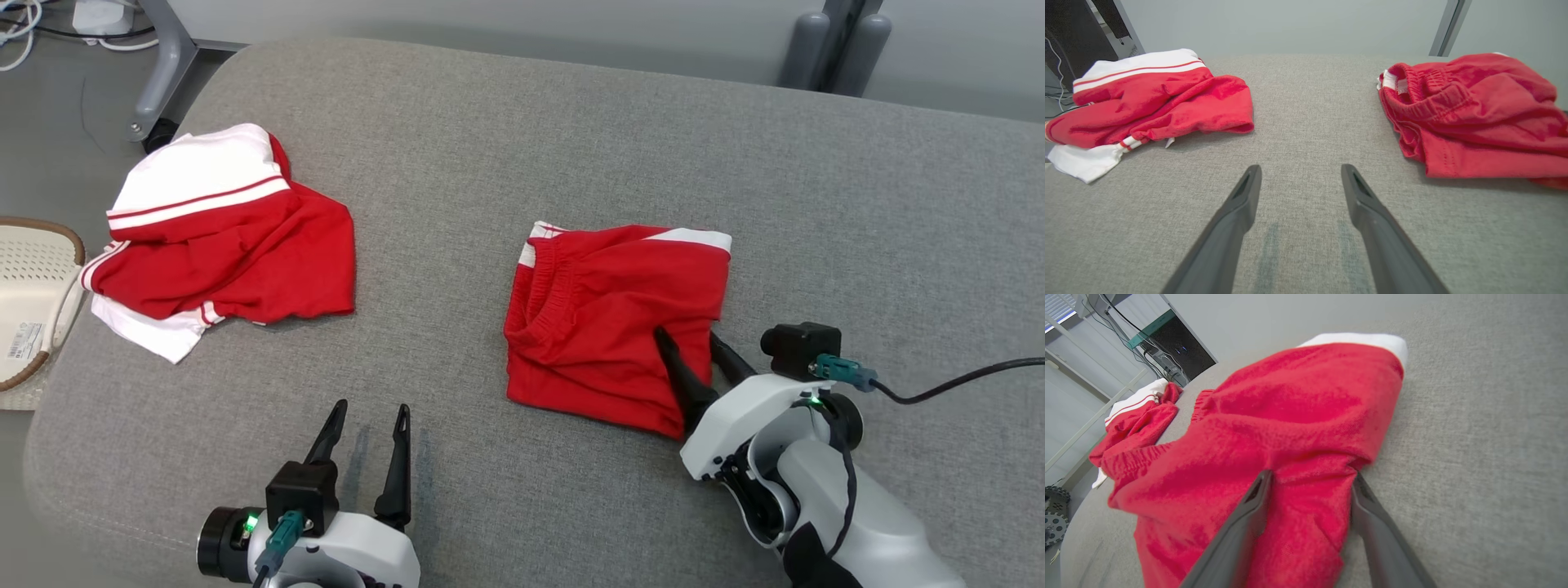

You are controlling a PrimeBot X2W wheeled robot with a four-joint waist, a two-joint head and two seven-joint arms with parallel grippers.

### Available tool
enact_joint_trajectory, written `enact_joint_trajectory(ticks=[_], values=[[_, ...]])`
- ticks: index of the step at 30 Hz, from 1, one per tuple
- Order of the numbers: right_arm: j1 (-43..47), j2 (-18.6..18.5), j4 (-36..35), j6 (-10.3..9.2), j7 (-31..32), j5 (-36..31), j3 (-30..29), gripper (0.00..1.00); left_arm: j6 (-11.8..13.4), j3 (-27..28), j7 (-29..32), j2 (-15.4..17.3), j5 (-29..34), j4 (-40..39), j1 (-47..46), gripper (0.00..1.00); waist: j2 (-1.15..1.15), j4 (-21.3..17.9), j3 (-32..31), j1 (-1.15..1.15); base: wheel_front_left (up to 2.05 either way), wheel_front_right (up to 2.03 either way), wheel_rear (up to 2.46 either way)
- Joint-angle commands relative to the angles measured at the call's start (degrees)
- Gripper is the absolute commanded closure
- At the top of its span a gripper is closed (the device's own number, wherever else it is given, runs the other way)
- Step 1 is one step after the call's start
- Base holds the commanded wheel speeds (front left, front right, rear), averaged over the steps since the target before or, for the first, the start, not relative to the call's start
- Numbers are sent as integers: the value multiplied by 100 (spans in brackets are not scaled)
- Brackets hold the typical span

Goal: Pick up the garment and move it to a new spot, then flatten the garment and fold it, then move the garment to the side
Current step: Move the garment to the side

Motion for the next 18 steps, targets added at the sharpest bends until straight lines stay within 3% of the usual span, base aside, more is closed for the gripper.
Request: enact_joint_trajectory(ticks=[1, 9, 18], values=[[39, 42, 108, 32, 21, 2, -5, 100, 19, 4, -9, 22, 26, -4, -89, 0, 0, 4, -6, 0, 0, 0, 0], [147, 0, -12, 23, 12, -548, -649, 100, 1, 53, -9, 21, 109, -73, -15, 0, 0, -253, -212, 0, 0, 0, 0], [524, 3, -157, 22, 12, -774, -833, 100, -185, 50, -9, 21, 300, -134, -86, 0, 0, -1364, -538, 0, 0, 0, 0]])
